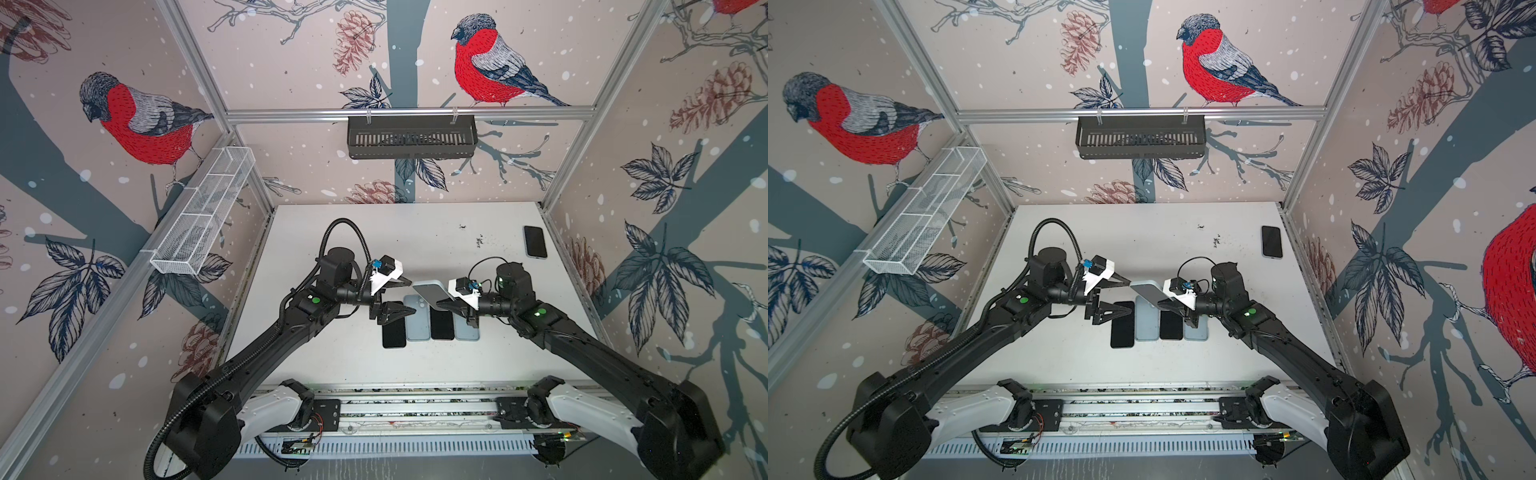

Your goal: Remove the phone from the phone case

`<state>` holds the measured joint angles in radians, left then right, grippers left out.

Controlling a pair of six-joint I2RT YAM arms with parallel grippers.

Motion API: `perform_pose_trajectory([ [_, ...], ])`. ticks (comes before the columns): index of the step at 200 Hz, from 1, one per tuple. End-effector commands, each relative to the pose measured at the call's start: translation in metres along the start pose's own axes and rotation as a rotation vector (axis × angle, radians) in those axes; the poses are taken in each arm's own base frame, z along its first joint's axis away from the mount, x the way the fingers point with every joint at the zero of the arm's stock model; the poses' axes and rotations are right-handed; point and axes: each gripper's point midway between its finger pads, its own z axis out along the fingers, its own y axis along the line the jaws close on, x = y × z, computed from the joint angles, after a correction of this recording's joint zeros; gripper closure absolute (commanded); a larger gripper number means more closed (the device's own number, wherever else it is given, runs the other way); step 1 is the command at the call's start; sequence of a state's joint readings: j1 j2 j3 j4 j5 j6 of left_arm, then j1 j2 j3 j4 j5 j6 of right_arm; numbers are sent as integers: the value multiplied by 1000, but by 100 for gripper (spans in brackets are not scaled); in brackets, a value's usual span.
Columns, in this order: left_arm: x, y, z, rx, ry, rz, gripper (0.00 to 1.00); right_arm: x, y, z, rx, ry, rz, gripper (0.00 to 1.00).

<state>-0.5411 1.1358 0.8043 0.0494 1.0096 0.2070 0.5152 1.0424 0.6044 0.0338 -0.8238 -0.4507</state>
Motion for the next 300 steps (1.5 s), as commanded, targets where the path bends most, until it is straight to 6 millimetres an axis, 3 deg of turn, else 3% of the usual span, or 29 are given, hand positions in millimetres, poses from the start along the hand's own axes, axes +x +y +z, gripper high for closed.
perform_pose_trajectory([
  [1, -21, -6, 6, 38, -69, 98, 30, -8, 5, 2, -30, -39, -36, 100],
  [48, -23, -9, 19, 95, -73, 77, 58, -6, 7, 3, -36, -37, -30, 100],
  [109, -18, -10, 21, 120, -63, 55, 100, -9, 8, 2, -35, -42, -31, 100],
  [139, -15, -12, 20, 113, -66, 32, 100, -10, 5, 2, -27, -45, -21, 100],
  [153, -16, -11, 18, 98, -66, 12, 100, -14, 2, 1, -6, -53, -15, 86],
  [171, -21, -2, 15, 17, -62, -41, 100, -23, -9, -3, 56, -86, 18, 46],
  [182, -26, 14, 11, -90, -63, -101, 100, -34, -19, -7, 116, -128, 56, 32],
  [195, -34, 34, 3, -227, -87, -198, 100, -49, -33, -17, 219, -194, 106, 1],
  [215, -48, 55, -20, -397, -203, -361, 100, -67, -60, -44, 414, -303, 254, 0],
  [239, -67, 57, -54, -494, -473, -531, 100, -90, -66, -76, 512, -453, 433, 0],
  [256, -73, 49, -76, -453, -684, -655, 100, -100, -62, -90, 507, -525, 552, 0],
  [274, -70, 43, -88, -392, -818, -783, 100, -91, -64, -99, 532, -548, 754, 0],
  [300, -59, 37, -100, -370, -939, -878, 100, -72, -50, -82, 427, -486, 965, 0],
])
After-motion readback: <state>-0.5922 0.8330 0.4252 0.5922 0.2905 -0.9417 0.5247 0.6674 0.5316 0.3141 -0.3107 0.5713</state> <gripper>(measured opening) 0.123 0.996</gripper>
